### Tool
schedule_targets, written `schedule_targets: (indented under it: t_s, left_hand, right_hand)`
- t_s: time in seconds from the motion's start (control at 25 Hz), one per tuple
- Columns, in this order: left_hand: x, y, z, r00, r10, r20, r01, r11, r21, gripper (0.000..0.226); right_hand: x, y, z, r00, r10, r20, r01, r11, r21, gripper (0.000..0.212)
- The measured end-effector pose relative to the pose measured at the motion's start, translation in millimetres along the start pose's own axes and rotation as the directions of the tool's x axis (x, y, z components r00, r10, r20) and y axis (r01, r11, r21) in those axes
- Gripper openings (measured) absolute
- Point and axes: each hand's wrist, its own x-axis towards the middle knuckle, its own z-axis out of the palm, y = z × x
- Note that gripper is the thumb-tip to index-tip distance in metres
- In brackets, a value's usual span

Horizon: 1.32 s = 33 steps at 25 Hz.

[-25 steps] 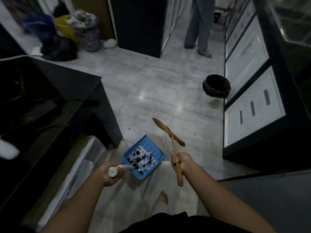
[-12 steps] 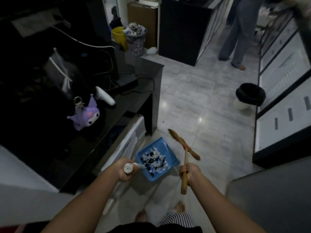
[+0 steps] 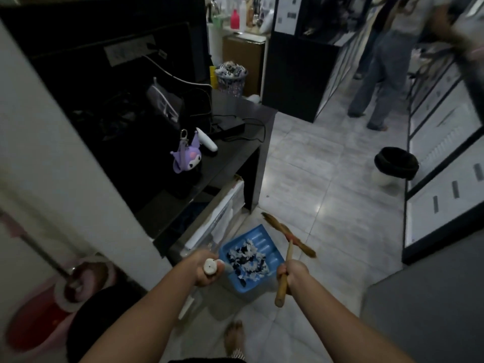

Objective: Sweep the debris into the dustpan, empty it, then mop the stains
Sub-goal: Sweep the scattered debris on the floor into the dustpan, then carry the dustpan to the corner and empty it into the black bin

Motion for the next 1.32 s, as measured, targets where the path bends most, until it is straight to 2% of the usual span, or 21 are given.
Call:
schedule_targets:
  t_s: [0.28, 0.44, 0.64, 0.84, 1.12, 1.32]
  left_hand:
    - [-67, -88, -72, 0.999, 0.014, 0.046, -0.012, 0.999, -0.05, 0.02]
    - [-103, -131, -122, 0.999, -0.024, 0.043, 0.028, 0.996, -0.089, 0.024]
    - [-133, -163, -181, 0.996, -0.054, 0.065, 0.059, 0.995, -0.086, 0.025]
    - [-147, -180, -254, 0.996, -0.064, 0.07, 0.067, 0.997, -0.043, 0.026]
    - [-175, -178, -376, 0.979, -0.121, 0.162, 0.114, 0.992, 0.054, 0.027]
    - [-208, -173, -442, 0.978, -0.116, 0.173, 0.104, 0.992, 0.074, 0.031]
  right_hand:
    - [-59, 94, -20, 0.998, -0.05, -0.042, 0.048, 0.998, -0.046, 0.033]
    - [-88, 145, -23, 0.997, -0.062, -0.055, 0.059, 0.996, -0.069, 0.033]
    - [-109, 207, -18, 0.995, -0.057, -0.08, 0.044, 0.988, -0.151, 0.034]
    - [-132, 283, 3, 0.996, -0.045, -0.081, 0.032, 0.988, -0.149, 0.036]
    - [-189, 412, 45, 0.985, -0.082, -0.153, 0.083, 0.997, 0.0, 0.039]
    - [-221, 475, 60, 0.988, -0.073, -0.139, 0.085, 0.993, 0.077, 0.039]
